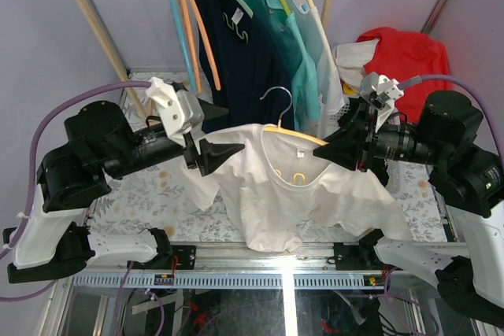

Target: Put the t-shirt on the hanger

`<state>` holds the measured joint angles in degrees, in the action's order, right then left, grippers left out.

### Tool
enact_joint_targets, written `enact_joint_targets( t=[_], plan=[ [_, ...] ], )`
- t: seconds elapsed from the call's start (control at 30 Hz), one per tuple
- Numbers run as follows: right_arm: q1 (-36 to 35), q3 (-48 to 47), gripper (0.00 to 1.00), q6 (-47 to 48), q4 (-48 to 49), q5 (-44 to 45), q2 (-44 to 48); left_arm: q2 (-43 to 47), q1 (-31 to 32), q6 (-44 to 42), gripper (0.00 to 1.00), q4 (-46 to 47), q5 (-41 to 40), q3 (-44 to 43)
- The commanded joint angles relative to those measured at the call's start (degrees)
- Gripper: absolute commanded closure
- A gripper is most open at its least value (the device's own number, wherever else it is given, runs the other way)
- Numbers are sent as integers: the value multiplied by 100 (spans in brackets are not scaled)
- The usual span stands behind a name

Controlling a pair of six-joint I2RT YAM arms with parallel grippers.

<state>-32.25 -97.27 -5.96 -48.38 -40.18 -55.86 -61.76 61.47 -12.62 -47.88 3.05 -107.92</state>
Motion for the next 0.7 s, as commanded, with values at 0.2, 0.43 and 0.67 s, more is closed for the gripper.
enact_joint_targets(
  t=[0.2,0.43,0.67],
  plan=[
    [-1,-1234,100,10,675,-61,-319,-81,27,-135,30,-4,-483,-746],
    [-1,-1665,100,-309,1940,1464,-277,1513,18,37,29,2239,-1063,216],
    [-1,-2101,100,-875,3263,1867,-341,2024,16,-6,30,2701,-1168,573]
  ],
)
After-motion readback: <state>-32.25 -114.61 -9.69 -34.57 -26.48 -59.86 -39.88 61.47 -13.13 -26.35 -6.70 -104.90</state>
